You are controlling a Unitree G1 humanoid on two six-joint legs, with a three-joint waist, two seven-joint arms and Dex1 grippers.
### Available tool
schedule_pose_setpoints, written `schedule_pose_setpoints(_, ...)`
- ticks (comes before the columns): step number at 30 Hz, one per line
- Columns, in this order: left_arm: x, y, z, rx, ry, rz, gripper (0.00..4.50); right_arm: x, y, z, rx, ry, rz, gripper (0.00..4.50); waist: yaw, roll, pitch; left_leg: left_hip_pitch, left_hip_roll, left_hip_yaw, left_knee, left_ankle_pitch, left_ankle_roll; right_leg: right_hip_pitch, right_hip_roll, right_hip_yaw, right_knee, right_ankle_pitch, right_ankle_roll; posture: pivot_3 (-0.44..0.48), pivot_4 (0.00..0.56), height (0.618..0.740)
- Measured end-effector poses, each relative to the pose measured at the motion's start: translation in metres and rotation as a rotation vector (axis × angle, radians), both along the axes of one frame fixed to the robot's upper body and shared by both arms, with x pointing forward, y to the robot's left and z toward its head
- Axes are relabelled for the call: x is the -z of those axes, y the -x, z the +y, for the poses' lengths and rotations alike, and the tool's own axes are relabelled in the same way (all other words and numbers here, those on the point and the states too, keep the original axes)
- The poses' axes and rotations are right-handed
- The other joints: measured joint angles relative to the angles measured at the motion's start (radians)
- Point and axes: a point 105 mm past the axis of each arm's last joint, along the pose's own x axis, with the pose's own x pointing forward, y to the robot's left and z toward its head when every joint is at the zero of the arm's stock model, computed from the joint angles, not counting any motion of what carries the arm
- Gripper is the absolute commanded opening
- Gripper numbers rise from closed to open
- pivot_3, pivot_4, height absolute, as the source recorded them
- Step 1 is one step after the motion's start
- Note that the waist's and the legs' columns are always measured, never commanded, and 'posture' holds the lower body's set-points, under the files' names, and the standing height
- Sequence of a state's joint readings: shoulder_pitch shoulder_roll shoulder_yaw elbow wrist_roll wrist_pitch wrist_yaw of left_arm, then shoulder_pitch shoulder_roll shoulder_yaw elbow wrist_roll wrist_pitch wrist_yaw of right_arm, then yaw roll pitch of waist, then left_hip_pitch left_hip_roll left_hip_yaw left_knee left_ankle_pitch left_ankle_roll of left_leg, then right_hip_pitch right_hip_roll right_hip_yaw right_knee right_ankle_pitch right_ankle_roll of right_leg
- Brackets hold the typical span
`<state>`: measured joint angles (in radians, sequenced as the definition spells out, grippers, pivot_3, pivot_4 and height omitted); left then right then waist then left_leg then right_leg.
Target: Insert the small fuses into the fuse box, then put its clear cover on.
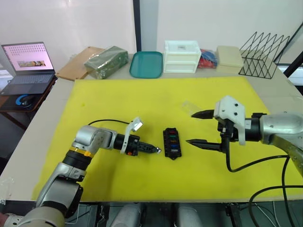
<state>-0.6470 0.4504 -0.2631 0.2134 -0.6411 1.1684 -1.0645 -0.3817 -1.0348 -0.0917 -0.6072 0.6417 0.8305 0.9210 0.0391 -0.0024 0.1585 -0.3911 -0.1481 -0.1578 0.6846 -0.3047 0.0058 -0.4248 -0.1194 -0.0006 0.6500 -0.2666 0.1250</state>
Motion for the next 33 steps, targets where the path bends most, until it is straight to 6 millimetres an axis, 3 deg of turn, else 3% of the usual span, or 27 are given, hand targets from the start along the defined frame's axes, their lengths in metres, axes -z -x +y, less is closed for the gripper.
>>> schedule_pose_setpoints(6, -0.015, -0.007, 0.010, -0.057, 0.103, -0.074, 0.05, -0.002, 0.000, 0.001, -0.002, -0.002, 0.003, 4.50, -0.002, 0.000, 0.000, 0.000, 0.001, 0.000, -0.001, 0.000, 0.000, -0.001, 0.000, 0.000, 0.000, 0.000, 0.000, 0.000, 0.150, 0.740)
schedule_pose_setpoints(12, -0.090, -0.005, 0.032, -0.105, 0.355, -0.517, 0.05, -0.008, -0.005, 0.001, 0.056, -0.079, 0.150, 4.50, -0.004, 0.000, 0.000, -0.001, 0.001, 0.001, -0.002, 0.000, 0.000, -0.002, 0.000, 0.001, -0.001, 0.000, 0.000, 0.000, 0.150, 0.740)
schedule_pose_setpoints(19, -0.115, 0.018, 0.020, -0.002, 0.379, -0.731, 0.05, -0.035, -0.004, 0.027, -0.025, -0.225, 0.275, 4.50, -0.001, 0.000, 0.001, -0.001, 0.001, 0.001, -0.002, 0.000, 0.000, -0.002, 0.000, 0.000, -0.002, 0.000, 0.000, 0.000, 0.150, 0.740)
schedule_pose_setpoints(22, -0.115, 0.024, 0.010, 0.053, 0.354, -0.781, 0.00, -0.048, 0.003, 0.046, -0.116, -0.272, 0.300, 3.88, -0.002, 0.000, 0.001, -0.001, 0.001, 0.001, -0.002, 0.000, 0.000, -0.002, 0.000, 0.000, -0.001, 0.000, 0.000, 0.000, 0.150, 0.740)
schedule_pose_setpoints(27, -0.115, 0.026, 0.007, 0.061, 0.353, -0.795, 0.00, -0.046, 0.000, 0.052, -0.105, -0.268, 0.336, 2.19, 0.000, 0.000, 0.001, -0.001, 0.001, 0.001, -0.002, 0.000, 0.000, -0.002, 0.000, 0.000, -0.001, 0.000, 0.000, 0.000, 0.150, 0.740)
schedule_pose_setpoints(33, -0.117, 0.025, 0.009, 0.059, 0.345, -0.812, 0.00, -0.039, 0.002, 0.056, -0.110, -0.234, 0.372, 2.19, -0.003, 0.000, 0.001, -0.001, 0.001, 0.001, -0.002, 0.000, 0.000, -0.002, 0.001, 0.000, -0.001, 0.000, 0.000, 0.000, 0.150, 0.740)
